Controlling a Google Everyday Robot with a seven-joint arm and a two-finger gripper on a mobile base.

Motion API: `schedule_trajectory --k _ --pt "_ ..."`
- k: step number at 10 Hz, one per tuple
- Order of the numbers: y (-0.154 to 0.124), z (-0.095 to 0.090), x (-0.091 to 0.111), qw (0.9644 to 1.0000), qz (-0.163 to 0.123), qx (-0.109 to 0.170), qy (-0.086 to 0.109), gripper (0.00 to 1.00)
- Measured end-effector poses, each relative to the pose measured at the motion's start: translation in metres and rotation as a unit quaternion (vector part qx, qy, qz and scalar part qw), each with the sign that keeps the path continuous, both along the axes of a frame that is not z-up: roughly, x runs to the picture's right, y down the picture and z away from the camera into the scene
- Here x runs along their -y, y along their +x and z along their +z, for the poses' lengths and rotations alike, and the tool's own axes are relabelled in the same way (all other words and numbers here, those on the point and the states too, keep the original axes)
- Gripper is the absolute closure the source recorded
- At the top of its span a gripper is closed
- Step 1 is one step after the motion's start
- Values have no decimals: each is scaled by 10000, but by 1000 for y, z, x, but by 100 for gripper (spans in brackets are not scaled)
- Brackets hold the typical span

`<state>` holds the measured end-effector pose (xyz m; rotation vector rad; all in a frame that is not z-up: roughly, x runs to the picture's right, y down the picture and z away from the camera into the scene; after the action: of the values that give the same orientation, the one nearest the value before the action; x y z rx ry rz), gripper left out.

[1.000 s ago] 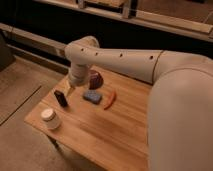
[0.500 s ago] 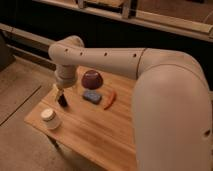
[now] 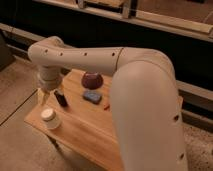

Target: Place the ceramic cup over the eraser

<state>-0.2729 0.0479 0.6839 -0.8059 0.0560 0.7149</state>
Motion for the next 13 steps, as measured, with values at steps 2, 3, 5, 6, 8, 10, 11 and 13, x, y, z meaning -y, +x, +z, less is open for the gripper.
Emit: schedule_trajectory --k 2,3,5,6,8,10,11,13 --pt "-16 -2 -12 9996 -228 128 -53 35" --pt "-26 -3 -19 9990 -378 201 -87 35" --pt "-36 -7 -29 9979 -603 218 -95 35" --pt "-37 -10 -34 9977 -664 122 -71 35" --pt "-37 -12 -41 9982 -602 -15 -51 35" --pt "-36 -10 -47 9990 -440 -103 -63 35" --pt "-34 -7 -48 9992 -379 -149 -61 35" --pt "-28 -1 -50 9992 -285 -258 -50 35"
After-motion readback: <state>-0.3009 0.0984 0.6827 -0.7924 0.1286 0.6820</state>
